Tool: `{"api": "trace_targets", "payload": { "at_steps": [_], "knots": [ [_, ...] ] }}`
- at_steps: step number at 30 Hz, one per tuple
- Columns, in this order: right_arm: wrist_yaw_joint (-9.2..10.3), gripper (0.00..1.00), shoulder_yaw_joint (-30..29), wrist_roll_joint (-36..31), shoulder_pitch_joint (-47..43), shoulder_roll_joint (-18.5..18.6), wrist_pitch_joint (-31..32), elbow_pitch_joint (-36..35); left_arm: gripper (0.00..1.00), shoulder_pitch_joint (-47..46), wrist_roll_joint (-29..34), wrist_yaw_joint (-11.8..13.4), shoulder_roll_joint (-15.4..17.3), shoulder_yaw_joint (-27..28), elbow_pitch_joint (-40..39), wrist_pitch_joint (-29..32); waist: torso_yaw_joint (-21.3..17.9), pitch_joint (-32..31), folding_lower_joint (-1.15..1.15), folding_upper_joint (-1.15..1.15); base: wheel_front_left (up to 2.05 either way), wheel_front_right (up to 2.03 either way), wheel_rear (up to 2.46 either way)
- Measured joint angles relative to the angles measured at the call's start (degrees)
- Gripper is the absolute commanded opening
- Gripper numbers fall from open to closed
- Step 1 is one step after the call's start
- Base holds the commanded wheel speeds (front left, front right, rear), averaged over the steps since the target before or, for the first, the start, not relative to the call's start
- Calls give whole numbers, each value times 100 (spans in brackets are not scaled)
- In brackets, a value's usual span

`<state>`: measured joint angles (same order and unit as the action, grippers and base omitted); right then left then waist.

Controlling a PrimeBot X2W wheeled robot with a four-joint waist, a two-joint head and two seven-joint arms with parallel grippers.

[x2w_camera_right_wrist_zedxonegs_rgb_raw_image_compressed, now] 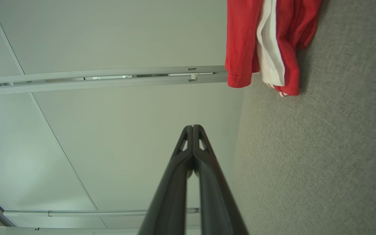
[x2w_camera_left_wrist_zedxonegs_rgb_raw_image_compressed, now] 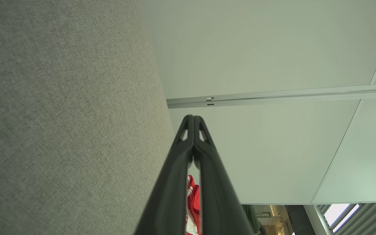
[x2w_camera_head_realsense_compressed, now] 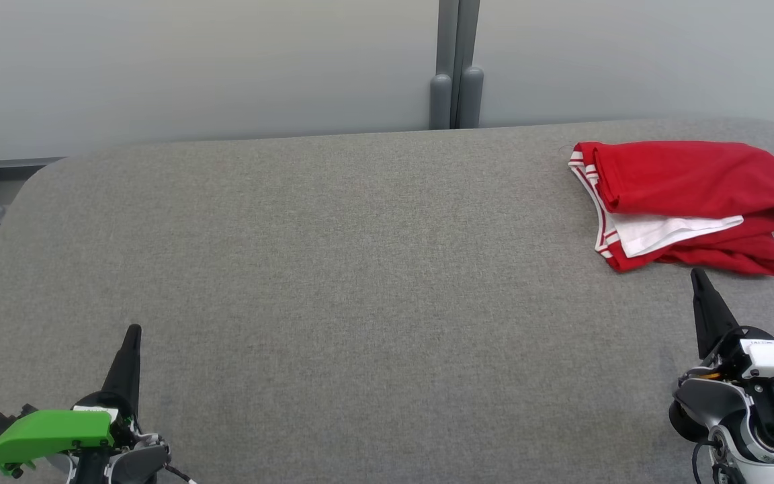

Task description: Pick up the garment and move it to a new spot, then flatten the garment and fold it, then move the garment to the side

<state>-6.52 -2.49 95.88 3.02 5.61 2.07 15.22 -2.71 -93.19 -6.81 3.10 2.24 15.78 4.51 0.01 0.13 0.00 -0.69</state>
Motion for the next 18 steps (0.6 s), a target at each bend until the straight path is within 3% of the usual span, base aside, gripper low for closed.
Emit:
{"api": "trace_targets", "payload": {
  "at_steps": [18],
  "knots": [
    [-1,0,-14,-1,3,-2,1,18,0,-1,0,0,0,9,9,0,0,-1,0,0,0,0,0]
  ]
}}
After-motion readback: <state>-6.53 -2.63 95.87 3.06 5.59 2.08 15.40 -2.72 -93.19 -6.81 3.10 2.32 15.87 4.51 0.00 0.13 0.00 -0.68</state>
